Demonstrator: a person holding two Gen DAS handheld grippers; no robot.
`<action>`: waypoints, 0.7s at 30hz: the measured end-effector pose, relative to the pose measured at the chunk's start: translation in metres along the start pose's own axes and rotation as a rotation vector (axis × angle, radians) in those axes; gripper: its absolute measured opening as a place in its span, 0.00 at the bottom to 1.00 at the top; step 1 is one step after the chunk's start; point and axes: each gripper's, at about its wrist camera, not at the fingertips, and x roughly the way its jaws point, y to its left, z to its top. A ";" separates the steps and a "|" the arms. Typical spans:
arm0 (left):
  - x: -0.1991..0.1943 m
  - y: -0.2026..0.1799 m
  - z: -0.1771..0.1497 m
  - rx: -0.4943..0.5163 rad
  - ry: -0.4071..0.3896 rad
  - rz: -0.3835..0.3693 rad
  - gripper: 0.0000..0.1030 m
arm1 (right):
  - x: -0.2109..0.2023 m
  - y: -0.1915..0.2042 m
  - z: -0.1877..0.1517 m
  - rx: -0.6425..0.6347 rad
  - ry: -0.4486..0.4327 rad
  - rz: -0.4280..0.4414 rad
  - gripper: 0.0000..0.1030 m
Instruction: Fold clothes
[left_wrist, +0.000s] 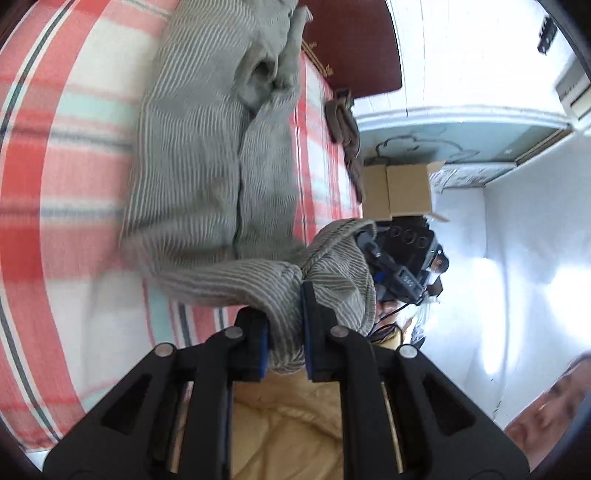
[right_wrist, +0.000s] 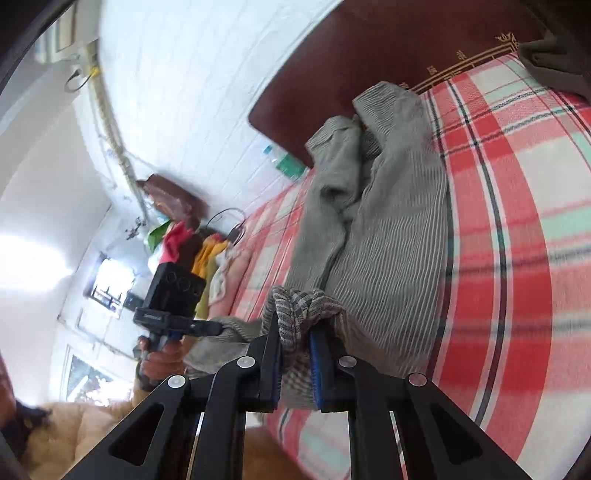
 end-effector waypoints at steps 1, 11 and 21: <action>0.000 0.002 0.010 -0.013 -0.009 0.005 0.14 | 0.007 -0.005 0.014 0.017 0.000 -0.001 0.12; -0.006 0.024 0.079 -0.103 -0.126 0.071 0.55 | 0.064 -0.072 0.090 0.190 0.019 -0.172 0.46; -0.009 -0.032 0.038 0.313 -0.189 0.278 0.58 | 0.046 0.006 0.063 -0.285 0.053 -0.214 0.48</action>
